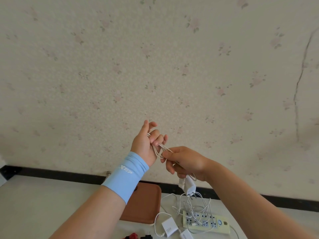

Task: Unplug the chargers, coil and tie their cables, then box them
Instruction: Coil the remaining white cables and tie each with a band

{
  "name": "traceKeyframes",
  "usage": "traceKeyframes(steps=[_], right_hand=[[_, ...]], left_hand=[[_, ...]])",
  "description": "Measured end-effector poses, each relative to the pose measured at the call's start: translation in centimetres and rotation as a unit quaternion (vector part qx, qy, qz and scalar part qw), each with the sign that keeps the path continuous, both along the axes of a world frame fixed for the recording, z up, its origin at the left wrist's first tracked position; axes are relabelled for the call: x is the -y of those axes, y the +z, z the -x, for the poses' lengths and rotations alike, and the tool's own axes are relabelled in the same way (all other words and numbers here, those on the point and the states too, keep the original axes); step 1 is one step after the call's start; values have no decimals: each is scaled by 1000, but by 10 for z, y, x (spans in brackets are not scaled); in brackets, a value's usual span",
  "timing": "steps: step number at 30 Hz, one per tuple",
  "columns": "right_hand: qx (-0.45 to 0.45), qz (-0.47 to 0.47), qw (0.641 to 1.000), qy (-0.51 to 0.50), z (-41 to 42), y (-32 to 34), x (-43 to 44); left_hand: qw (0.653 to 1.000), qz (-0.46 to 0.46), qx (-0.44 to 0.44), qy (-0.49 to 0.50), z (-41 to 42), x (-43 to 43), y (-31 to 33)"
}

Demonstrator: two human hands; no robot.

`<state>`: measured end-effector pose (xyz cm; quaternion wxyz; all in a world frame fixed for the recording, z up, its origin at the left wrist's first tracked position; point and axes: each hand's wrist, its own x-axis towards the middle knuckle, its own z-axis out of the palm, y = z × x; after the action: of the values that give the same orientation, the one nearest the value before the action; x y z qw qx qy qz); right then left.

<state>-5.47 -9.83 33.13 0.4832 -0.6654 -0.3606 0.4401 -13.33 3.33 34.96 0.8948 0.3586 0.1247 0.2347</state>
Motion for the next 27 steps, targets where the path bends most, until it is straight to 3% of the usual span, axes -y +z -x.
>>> traceKeyframes(steps=[2,3,5,6,7,9,12,14,17,27], right_hand=[[15,16,1000,-18,-5,0,1],[26,29,999,-24,-8,0,2],[69,64,995,-27,-13,-2,5],[96,82,992,-24,-14,-3,6],[117,97,988,-17,-14,-5,7],[132,111,985,-4,-13,-9,6],[123,110,986,4,-12,-7,3],[115,106,988,4,-14,-6,2],[94,95,991,3,-16,-6,4],[20,69,997,18,-33,-4,7]], left_hand=[[979,-190,-70,7,4,-7,0],[930,-347,-123,25,7,-15,-3],[732,-647,-194,91,13,-31,-9],[645,-732,-190,110,15,-36,-11],[596,-777,-172,107,18,-37,-10],[556,-817,-150,34,21,-27,-4],[482,-842,-210,-121,20,1,1],[486,-815,-253,-190,17,5,-6],[522,-773,-301,-200,13,-1,-10],[502,-771,-329,-213,11,-13,-7]])
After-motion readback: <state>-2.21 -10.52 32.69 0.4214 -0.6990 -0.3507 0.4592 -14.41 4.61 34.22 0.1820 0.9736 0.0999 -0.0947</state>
